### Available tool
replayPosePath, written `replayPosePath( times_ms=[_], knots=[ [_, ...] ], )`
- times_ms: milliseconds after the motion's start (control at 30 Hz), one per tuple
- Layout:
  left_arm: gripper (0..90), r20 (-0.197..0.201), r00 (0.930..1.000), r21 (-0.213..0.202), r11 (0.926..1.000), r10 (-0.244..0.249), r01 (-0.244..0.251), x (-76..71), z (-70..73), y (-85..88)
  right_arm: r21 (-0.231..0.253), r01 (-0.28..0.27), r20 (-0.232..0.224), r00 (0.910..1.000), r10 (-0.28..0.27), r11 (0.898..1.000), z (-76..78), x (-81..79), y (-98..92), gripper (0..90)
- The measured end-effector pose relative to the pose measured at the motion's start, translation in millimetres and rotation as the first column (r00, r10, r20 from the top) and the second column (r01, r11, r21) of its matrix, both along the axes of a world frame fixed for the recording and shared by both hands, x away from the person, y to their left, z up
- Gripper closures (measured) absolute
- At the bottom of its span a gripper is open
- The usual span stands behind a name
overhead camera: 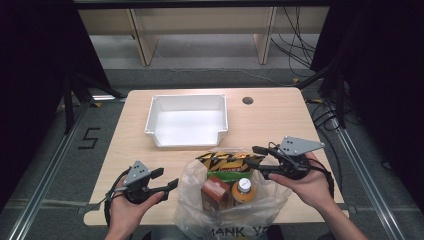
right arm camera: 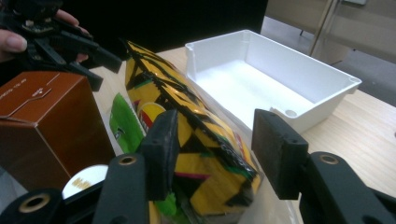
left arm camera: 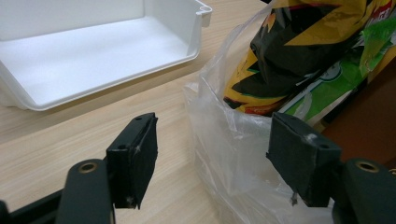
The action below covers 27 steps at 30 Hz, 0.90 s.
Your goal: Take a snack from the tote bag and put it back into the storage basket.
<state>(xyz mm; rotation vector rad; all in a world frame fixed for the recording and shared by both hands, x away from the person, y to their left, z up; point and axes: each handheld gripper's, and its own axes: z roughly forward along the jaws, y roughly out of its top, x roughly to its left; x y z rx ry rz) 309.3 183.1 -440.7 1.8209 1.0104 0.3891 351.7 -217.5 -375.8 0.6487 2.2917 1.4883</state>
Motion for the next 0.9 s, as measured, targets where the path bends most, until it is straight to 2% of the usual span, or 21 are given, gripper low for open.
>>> replayPosePath(
  times_ms=[33, 67, 100, 200, 233, 400, 433, 467, 500, 567, 633, 733, 767, 800, 833, 900],
  knots=[
    [32.4, -0.006, 1.0, -0.005, 1.0, 0.007, -0.007, -0.6, -0.9, -0.2, -0.017, -0.018, -0.009, 0.9998, 0.017, 1.0, -2.5, 2.3, 2.1, 53.2],
    [32.4, -0.006, 1.0, -0.005, 1.0, 0.007, -0.007, -0.6, -0.9, -0.2, -0.012, -0.012, -0.001, 0.9999, 0.012, 1.0, -5.1, 3.3, 4.4, 53.6],
    [32.4, -0.006, 1.0, -0.004, 1.0, 0.006, -0.006, -0.8, -0.8, 0.4, -0.03, -0.025, -0.036, 0.9991, 0.024, 0.999, -5.7, 2.6, 4.5, 54.3],
    [32.5, -0.006, 1.0, -0.005, 1.0, 0.006, -0.006, -0.6, -0.7, 0.6, -0.039, -0.031, -0.025, 0.9992, 0.03, 0.999, -8.6, 4.8, 6.0, 56.0],
    [32.5, -0.006, 1.0, -0.008, 1.0, 0.006, -0.006, -0.2, -1.0, 0.6, -0.051, -0.044, -0.015, 0.9989, 0.043, 0.998, -10.4, 6.4, 5.7, 60.0],
    [33.1, -0.012, 0.9999, 0.002, 1.0, 0.008, -0.008, 0.0, -1.7, 0.1, -0.06, -0.059, -0.032, 0.9979, 0.057, 0.996, -10.5, 7.6, 4.8, 66.6],
    [33.2, -0.005, 1.0, 0.009, 0.9999, -0.005, 0.005, 0.8, -1.7, 0.6, -0.069, -0.076, -0.027, 0.9969, 0.074, 0.995, -9.9, 8.4, 4.3, 70.9],
    [33.2, -0.005, 1.0, 0.009, 0.9999, -0.005, 0.005, 0.8, -1.7, 0.6, -0.069, -0.076, -0.027, 0.9969, 0.074, 0.995, -9.9, 8.4, 4.3, 70.9],
    [33.3, -0.007, 1.0, 0.011, 0.9999, -0.001, 0.001, 0.4, -1.9, 0.1, -0.069, -0.08, 0.005, 0.9967, 0.081, 0.994, -10.5, 9.8, 5.4, 75.6],
    [33.3, -0.009, 1.0, 0.008, 1.0, -0.001, 0.001, 0.5, -2.4, 0.0, -0.07, -0.08, 0.007, 0.9967, 0.081, 0.994, -10.6, 9.7, 6.1, 77.8],
    [33.4, -0.007, 1.0, 0.01, 0.9999, -0.003, 0.003, 0.5, -2.7, 0.3, -0.065, -0.104, -0.003, 0.9946, 0.104, 0.992, -10.5, 8.9, 6.9, 82.9],
    [33.4, -0.012, 0.9999, 0.011, 0.9999, 0.002, -0.002, 0.2, -3.0, 0.7, -0.055, -0.093, 0.003, 0.9957, 0.093, 0.994, -11.3, 8.7, 9.0, 83.0],
    [33.4, -0.009, 1.0, 0.012, 0.9999, -0.002, 0.002, 0.5, -3.0, 1.0, -0.064, -0.115, 0.021, 0.993, 0.117, 0.991, -11.0, 8.6, 9.0, 83.1],
    [33.4, -0.009, 1.0, 0.012, 0.9999, -0.002, 0.002, 0.5, -3.0, 1.0, -0.063, -0.119, 0.02, 0.9925, 0.121, 0.991, -10.7, 7.8, 9.1, 83.3],
    [33.4, -0.009, 1.0, 0.012, 0.9999, -0.002, 0.002, 0.6, -3.1, 1.0, -0.056, -0.114, 0.041, 0.9923, 0.117, 0.992, -11.8, 8.1, 9.9, 83.7],
    [33.4, -0.013, 0.9999, 0.01, 0.9999, 0.002, -0.002, 0.3, -3.2, 0.6, -0.053, -0.109, 0.039, 0.993, 0.111, 0.993, -11.6, 7.3, 9.6, 84.4]
  ],
)
